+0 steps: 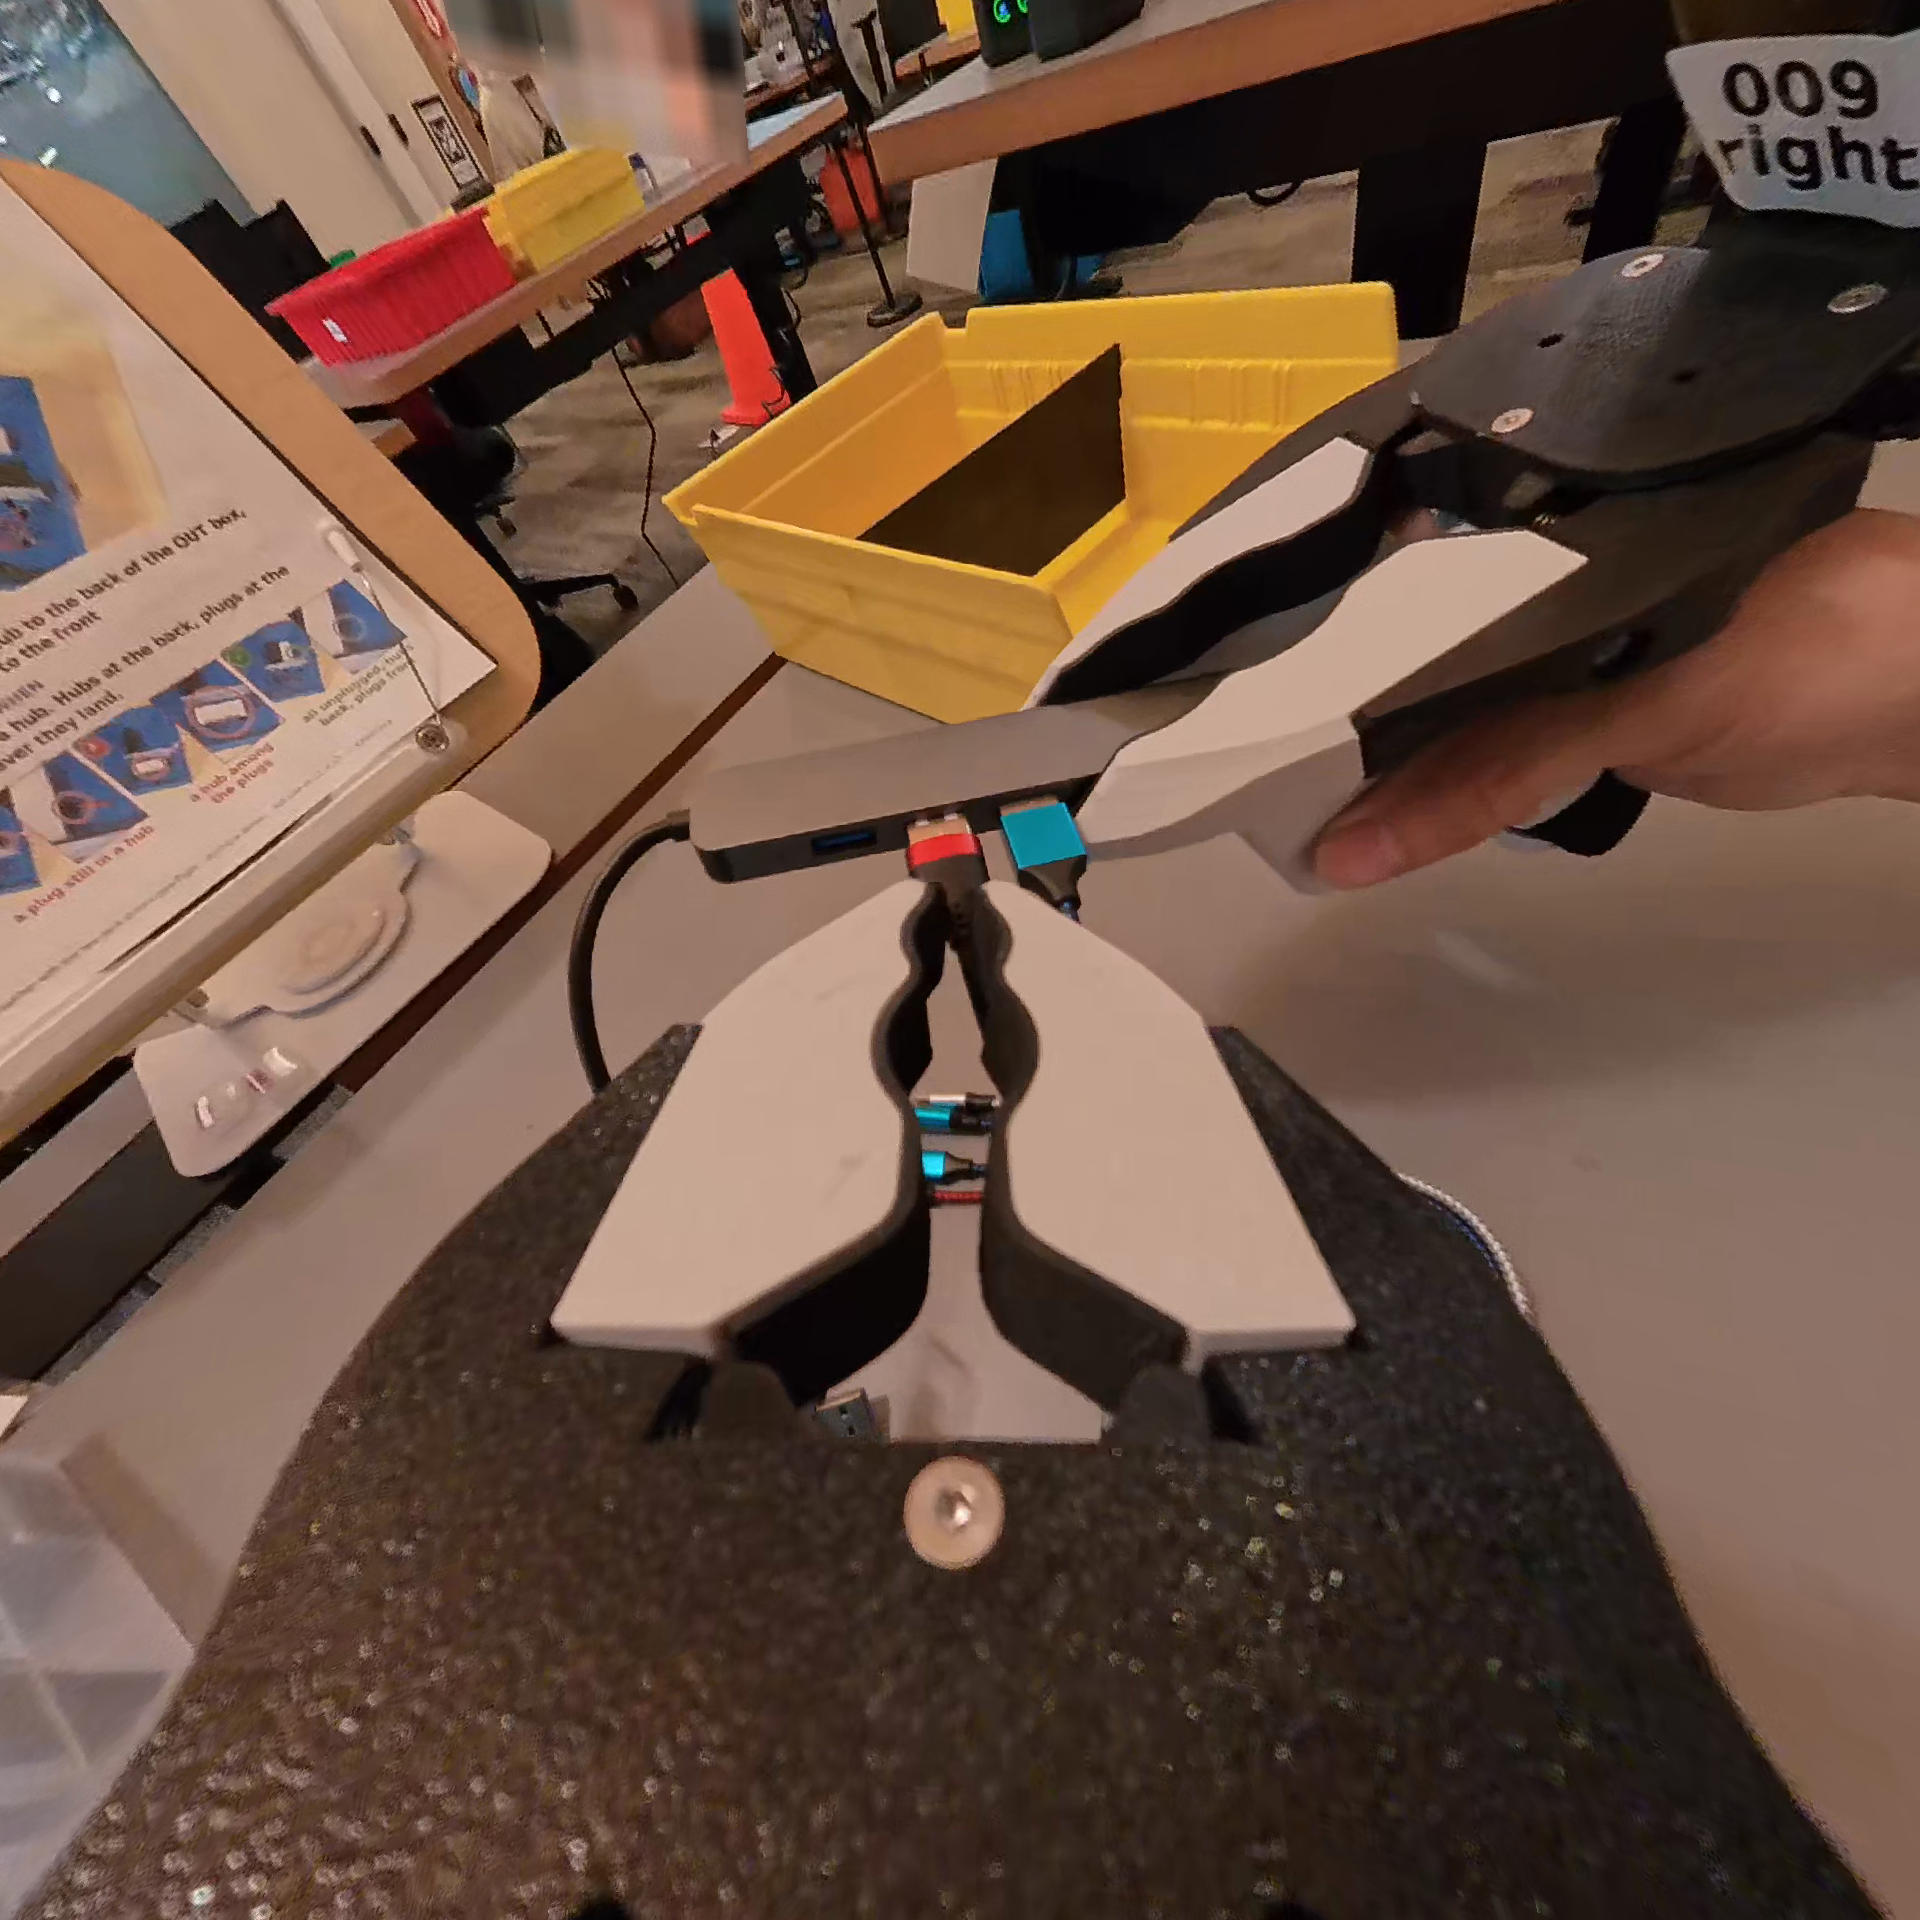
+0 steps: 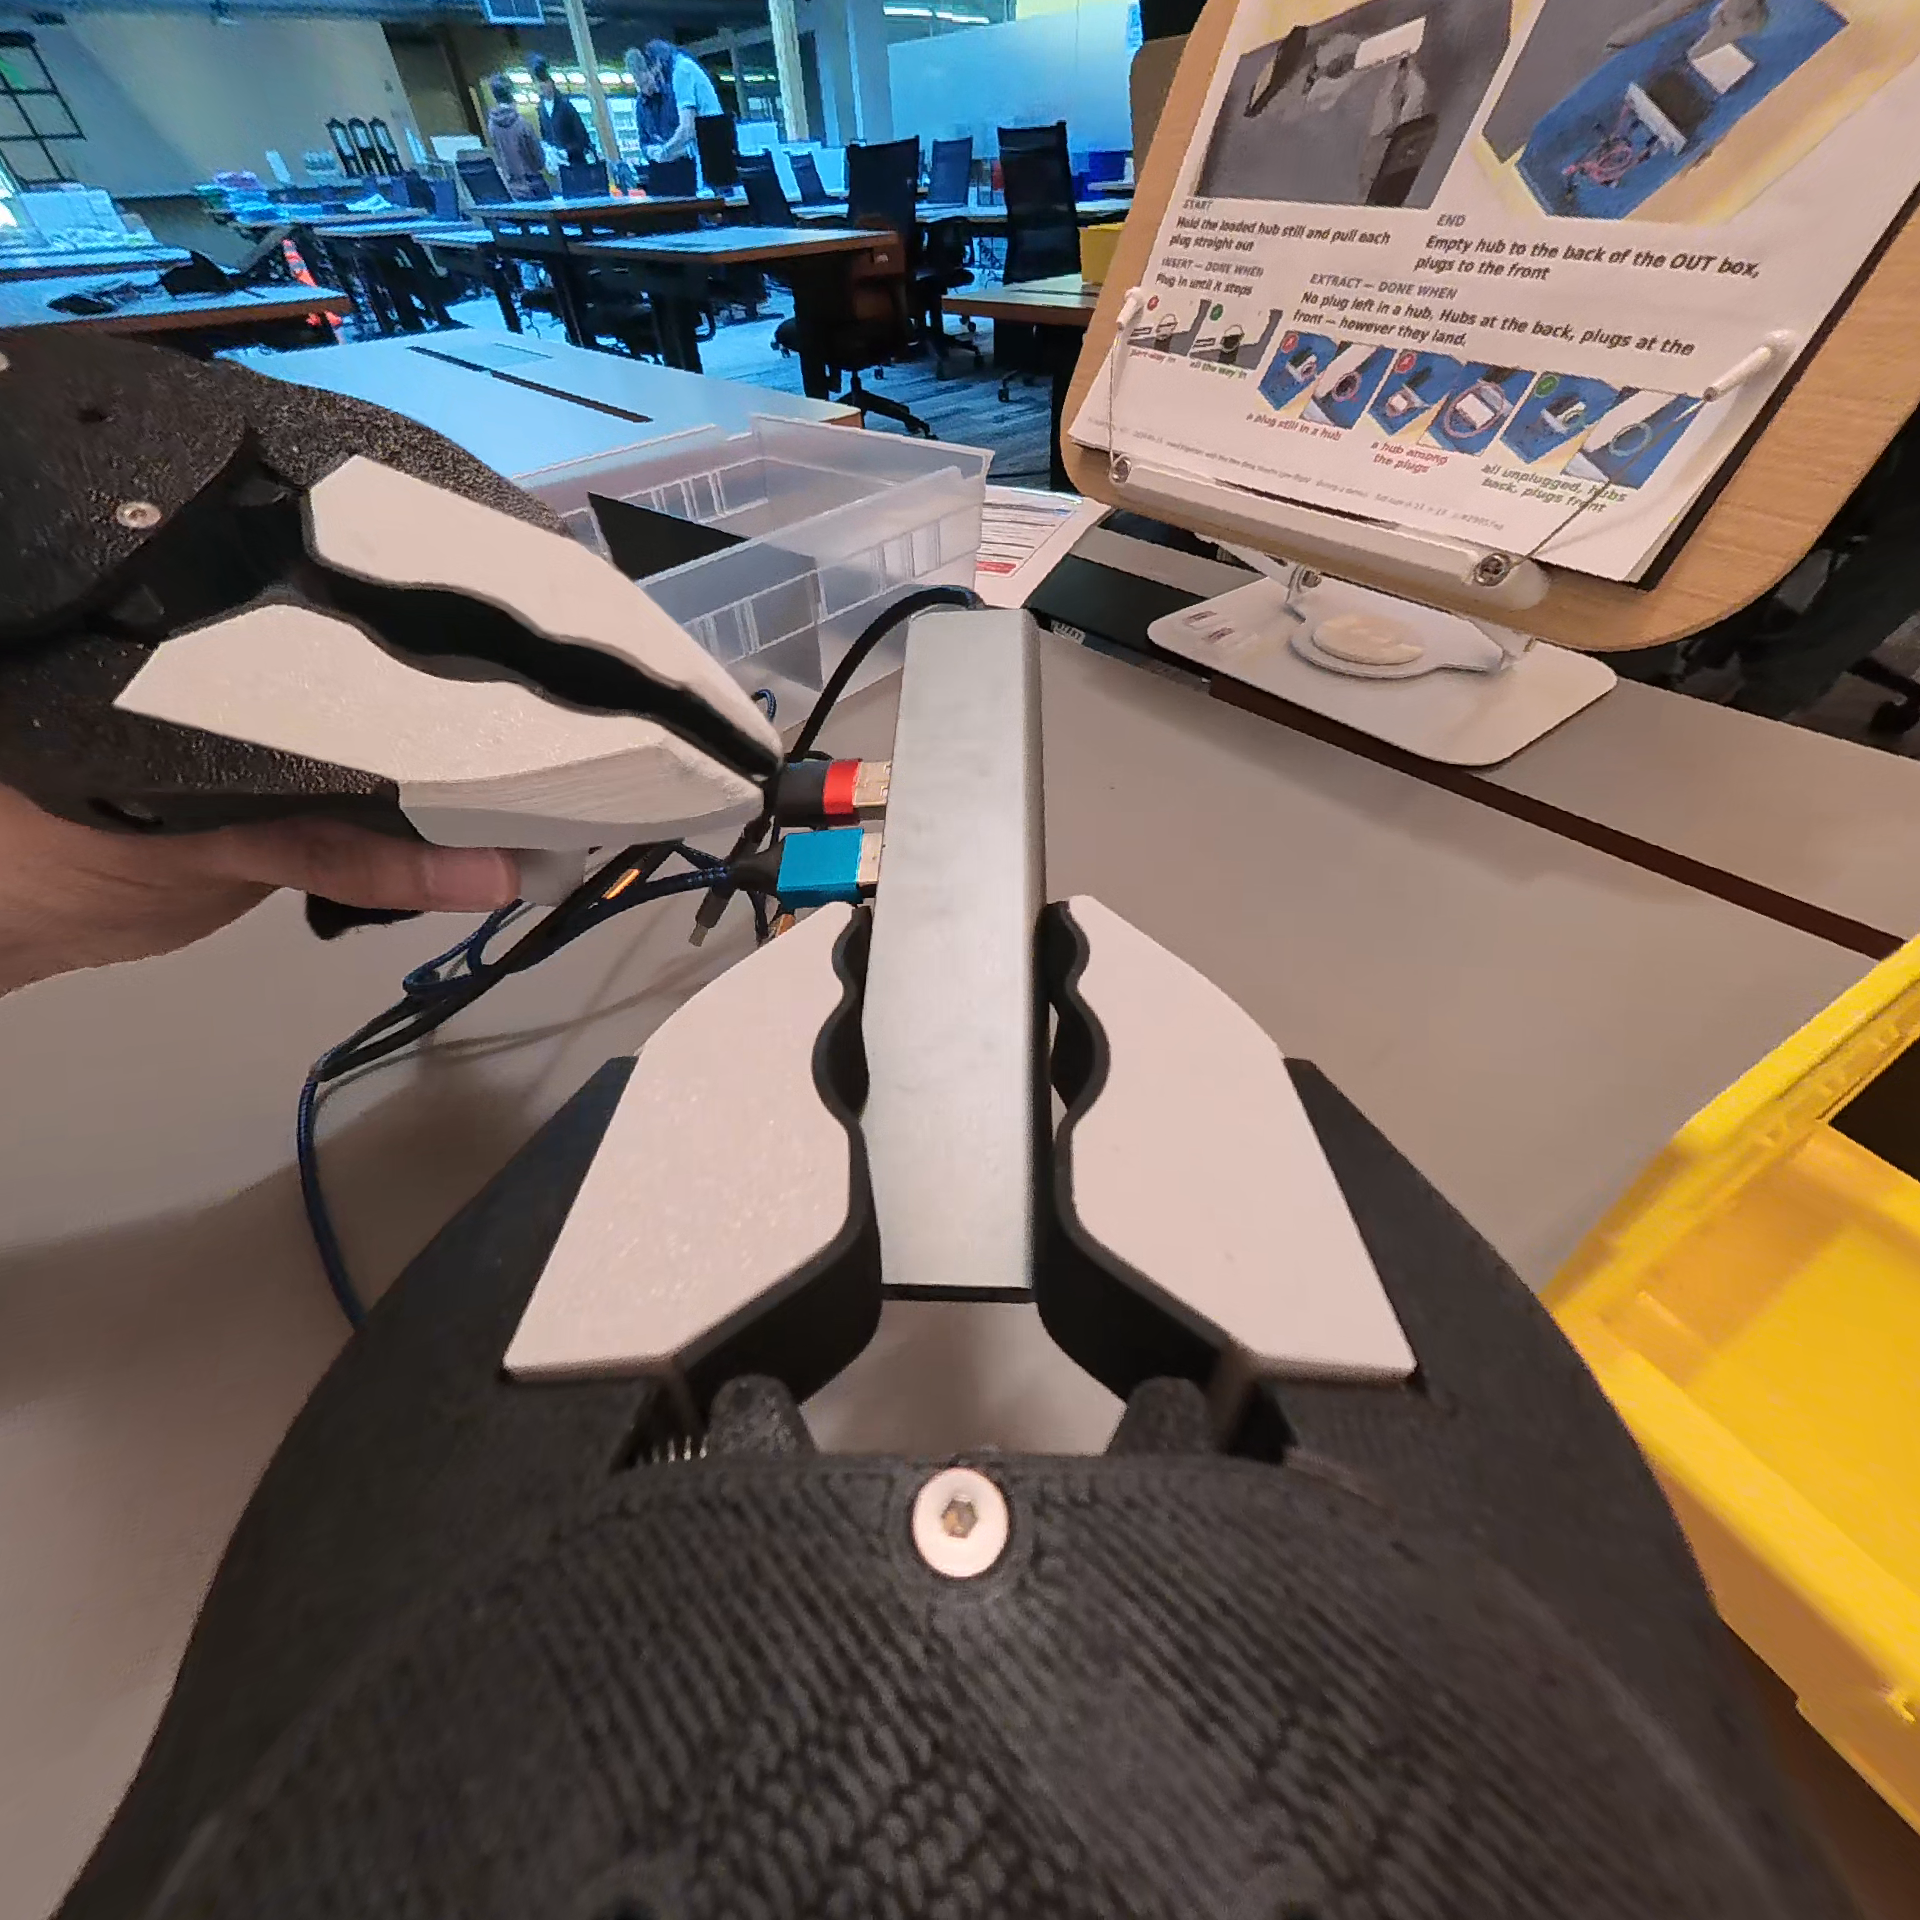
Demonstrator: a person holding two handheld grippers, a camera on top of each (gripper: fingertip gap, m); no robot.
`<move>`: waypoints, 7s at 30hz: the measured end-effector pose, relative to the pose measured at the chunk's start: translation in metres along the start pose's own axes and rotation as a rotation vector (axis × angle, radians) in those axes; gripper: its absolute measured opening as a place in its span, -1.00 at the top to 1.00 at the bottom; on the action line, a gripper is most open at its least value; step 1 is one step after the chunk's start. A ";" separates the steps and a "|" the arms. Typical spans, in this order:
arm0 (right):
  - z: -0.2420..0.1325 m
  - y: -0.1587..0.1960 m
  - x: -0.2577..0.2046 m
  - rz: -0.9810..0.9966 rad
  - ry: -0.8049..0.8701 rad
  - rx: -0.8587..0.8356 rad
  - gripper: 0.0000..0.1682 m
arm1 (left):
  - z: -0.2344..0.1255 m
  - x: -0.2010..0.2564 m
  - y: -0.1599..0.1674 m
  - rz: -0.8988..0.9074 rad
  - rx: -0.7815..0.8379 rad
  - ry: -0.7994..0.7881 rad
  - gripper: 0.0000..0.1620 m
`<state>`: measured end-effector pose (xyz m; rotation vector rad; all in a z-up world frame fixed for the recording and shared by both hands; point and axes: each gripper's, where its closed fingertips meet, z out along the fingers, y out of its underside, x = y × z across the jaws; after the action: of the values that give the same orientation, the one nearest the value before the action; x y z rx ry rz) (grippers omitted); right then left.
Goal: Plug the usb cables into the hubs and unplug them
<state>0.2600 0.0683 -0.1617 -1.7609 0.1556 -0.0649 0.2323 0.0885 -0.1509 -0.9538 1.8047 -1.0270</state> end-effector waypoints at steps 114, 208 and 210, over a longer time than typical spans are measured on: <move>-0.010 -0.036 -0.024 -0.268 0.022 0.205 0.61 | -0.024 -0.002 -0.025 0.183 0.256 -0.109 0.84; -0.026 -0.049 -0.032 -0.211 -0.113 0.536 0.53 | -0.002 -0.022 -0.029 -1.571 0.324 0.562 0.88; -0.024 -0.046 -0.027 -0.227 -0.091 0.496 0.53 | -0.003 -0.021 -0.028 -1.590 0.334 0.575 0.88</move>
<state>0.2329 0.0573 -0.1110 -1.2760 -0.1214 -0.1725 0.2435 0.0973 -0.1183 -2.0275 0.8543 -2.6272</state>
